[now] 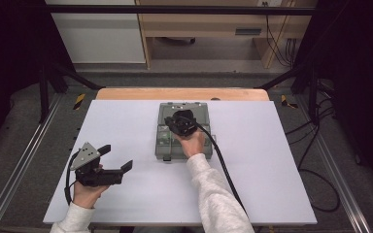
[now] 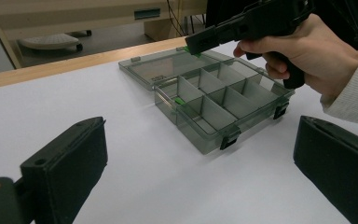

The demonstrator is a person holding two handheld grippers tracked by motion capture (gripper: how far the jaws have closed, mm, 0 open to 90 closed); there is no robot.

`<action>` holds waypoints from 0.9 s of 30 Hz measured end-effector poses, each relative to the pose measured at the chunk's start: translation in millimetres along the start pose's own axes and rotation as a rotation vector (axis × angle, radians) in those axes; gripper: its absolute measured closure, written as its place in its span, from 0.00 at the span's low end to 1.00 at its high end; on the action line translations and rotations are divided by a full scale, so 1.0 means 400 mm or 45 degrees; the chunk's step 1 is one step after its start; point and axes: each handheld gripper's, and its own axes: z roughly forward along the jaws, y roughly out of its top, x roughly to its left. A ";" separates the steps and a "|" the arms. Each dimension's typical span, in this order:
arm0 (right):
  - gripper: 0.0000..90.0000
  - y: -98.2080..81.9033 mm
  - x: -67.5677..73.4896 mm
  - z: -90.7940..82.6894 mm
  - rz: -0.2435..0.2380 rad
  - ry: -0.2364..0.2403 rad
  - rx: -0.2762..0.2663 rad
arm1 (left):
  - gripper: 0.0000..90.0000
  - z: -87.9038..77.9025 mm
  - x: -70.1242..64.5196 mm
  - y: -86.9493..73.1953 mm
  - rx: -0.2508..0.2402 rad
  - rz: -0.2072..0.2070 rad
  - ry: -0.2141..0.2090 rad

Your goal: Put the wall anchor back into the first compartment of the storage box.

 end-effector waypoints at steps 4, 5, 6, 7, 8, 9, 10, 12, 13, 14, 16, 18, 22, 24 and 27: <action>0.94 -0.006 0.003 0.014 -0.001 0.001 0.014 | 0.03 0.001 0.000 0.000 0.001 -0.001 0.001; 0.94 -0.008 0.002 0.017 -0.004 0.004 0.016 | 0.03 0.001 0.000 0.000 0.002 0.000 0.000; 0.94 -0.009 0.003 0.020 -0.003 0.005 0.019 | 0.03 0.001 -0.001 0.000 0.001 0.001 0.000; 0.94 -0.011 0.005 0.023 -0.005 0.007 0.023 | 0.03 0.001 -0.001 0.000 0.001 0.001 -0.001; 0.94 -0.013 0.006 0.027 -0.011 0.007 0.026 | 0.03 0.001 0.000 0.000 0.001 0.001 -0.001; 0.94 -0.015 0.010 0.030 -0.007 0.004 0.035 | 0.03 0.001 0.000 0.000 0.001 0.000 -0.001; 0.94 -0.017 0.011 0.033 -0.016 0.003 0.040 | 0.03 0.001 0.000 0.000 0.001 -0.001 -0.001; 0.94 -0.022 0.013 0.040 -0.018 0.003 0.050 | 0.03 0.001 0.000 0.000 0.001 -0.001 -0.001; 0.94 -0.024 0.015 0.043 -0.013 0.004 0.056 | 0.03 0.001 0.000 0.000 0.000 -0.001 -0.002; 0.94 -0.027 0.015 0.047 -0.017 0.003 0.065 | 0.03 0.001 -0.001 0.000 0.001 0.000 -0.002; 0.94 -0.032 0.017 0.054 -0.012 0.006 0.077 | 0.03 0.002 -0.001 -0.001 0.002 0.001 -0.002; 0.94 -0.036 0.019 0.060 -0.023 0.002 0.091 | 0.03 0.002 -0.001 -0.001 0.002 0.000 -0.002; 0.94 -0.044 0.017 0.071 -0.023 -0.006 0.120 | 0.03 0.002 -0.001 -0.001 0.004 0.002 -0.002; 0.94 -0.047 0.017 0.075 -0.013 -0.011 0.142 | 0.03 0.002 -0.001 -0.001 0.005 0.002 -0.002; 0.91 -0.051 0.016 0.082 -0.010 -0.018 0.152 | 0.03 0.002 0.000 -0.002 0.007 0.000 -0.001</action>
